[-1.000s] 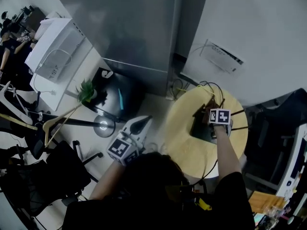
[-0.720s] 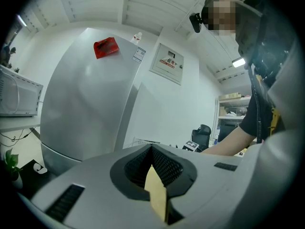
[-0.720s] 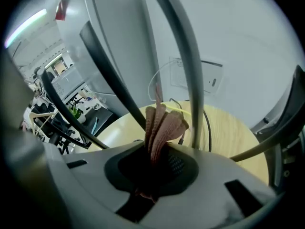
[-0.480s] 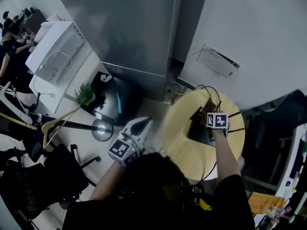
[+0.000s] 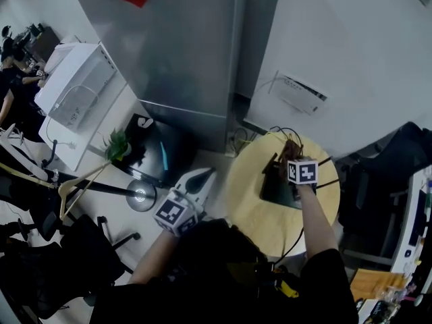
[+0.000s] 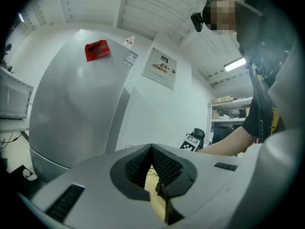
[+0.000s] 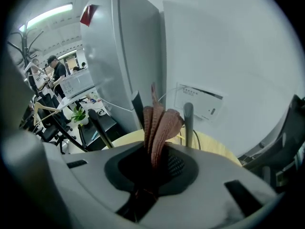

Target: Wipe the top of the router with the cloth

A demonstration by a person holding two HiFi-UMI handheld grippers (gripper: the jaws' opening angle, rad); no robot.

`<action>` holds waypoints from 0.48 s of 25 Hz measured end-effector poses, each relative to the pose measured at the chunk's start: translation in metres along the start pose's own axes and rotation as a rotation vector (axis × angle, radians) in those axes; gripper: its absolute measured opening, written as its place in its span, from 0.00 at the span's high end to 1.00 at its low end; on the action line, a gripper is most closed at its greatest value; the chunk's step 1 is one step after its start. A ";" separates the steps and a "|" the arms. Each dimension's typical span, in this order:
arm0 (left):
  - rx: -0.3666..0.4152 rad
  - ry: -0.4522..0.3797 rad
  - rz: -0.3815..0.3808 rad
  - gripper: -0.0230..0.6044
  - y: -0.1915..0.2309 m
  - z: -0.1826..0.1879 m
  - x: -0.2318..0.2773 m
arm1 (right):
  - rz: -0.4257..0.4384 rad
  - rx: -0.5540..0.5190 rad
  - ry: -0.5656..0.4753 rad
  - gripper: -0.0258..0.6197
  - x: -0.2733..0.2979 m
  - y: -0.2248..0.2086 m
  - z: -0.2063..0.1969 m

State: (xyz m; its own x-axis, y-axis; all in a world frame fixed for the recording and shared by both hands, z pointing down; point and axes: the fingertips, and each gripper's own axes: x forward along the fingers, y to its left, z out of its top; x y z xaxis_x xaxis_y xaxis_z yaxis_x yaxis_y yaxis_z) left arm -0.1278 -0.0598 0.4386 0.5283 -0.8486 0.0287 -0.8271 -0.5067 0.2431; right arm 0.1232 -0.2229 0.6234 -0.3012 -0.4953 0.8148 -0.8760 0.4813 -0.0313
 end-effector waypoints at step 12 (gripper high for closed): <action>0.023 -0.018 -0.056 0.97 -0.008 0.006 -0.003 | -0.019 -0.018 -0.113 0.86 -0.041 0.010 0.034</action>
State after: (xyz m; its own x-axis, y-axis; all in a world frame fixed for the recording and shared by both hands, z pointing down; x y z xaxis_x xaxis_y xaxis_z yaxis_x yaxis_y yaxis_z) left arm -0.1237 -0.0542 0.4304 0.5707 -0.8211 -0.0023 -0.8005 -0.5570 0.2210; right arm 0.1141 -0.2224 0.5702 -0.3260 -0.5828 0.7444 -0.8755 0.4832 -0.0052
